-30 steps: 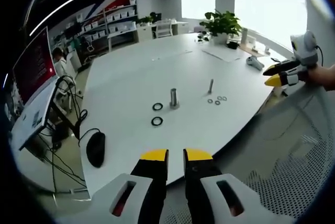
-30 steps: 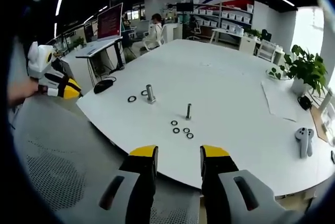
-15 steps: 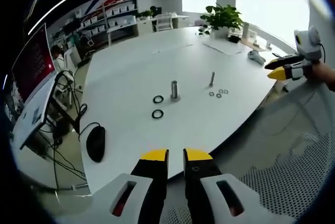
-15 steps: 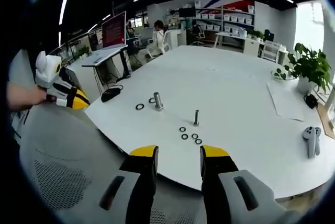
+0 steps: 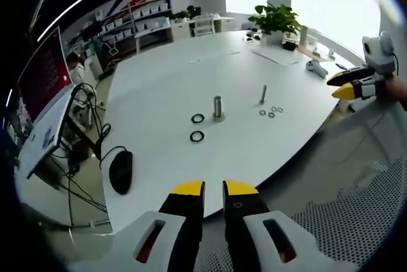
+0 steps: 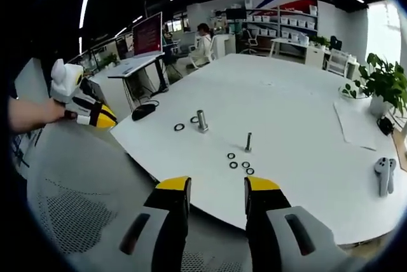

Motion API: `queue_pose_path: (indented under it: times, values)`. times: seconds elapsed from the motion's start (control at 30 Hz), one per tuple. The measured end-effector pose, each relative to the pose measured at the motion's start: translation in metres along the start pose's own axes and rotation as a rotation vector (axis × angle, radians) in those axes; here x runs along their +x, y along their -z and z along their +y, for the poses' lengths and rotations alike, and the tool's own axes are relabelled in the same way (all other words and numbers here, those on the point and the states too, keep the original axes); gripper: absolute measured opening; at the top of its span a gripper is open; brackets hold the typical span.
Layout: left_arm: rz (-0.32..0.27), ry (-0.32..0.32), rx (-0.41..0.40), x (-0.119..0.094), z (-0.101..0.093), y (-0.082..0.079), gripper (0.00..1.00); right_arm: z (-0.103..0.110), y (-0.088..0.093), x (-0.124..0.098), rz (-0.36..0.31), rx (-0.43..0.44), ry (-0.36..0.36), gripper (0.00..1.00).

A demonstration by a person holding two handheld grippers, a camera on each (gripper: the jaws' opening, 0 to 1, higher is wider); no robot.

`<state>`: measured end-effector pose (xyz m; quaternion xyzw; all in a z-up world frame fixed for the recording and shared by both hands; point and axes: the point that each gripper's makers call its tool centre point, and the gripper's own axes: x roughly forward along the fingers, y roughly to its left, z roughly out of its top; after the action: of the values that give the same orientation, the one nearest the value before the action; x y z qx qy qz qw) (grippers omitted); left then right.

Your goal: Place the washer onto the threaded stud by aligning its center hole with the stud, sliding it down to the base, and recovering from edge contact or off-axis alignment until the washer reaches the visible bottom stop.

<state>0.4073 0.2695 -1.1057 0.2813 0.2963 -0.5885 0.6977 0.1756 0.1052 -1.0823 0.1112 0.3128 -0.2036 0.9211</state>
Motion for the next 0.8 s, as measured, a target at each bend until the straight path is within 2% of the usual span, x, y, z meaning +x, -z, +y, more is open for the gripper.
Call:
queue_pose_path:
  times: [0.2, 0.47, 0.67, 0.73, 0.8]
  values:
    - [-0.013, 0.005, 0.0, -0.002, -0.001, -0.003, 0.09, 0.001, 0.0, 0.001, 0.006, 0.002, -0.004, 0.36]
    - [0.039, 0.052, 0.059, 0.002, -0.006, 0.005, 0.11, 0.001, 0.005, 0.002, 0.027, 0.003, -0.008, 0.35]
    - [0.045, 0.055, 0.047, 0.002, -0.008, 0.006, 0.12, -0.002, 0.002, 0.001, 0.015, 0.007, 0.002, 0.35]
    - [0.056, 0.075, 0.053, 0.002, -0.012, 0.007, 0.13, -0.003, 0.004, 0.001, 0.022, 0.01, 0.006, 0.35]
    - [0.085, 0.138, 0.063, 0.005, -0.021, 0.011, 0.15, -0.003, 0.004, 0.001, 0.023, 0.008, 0.004, 0.35]
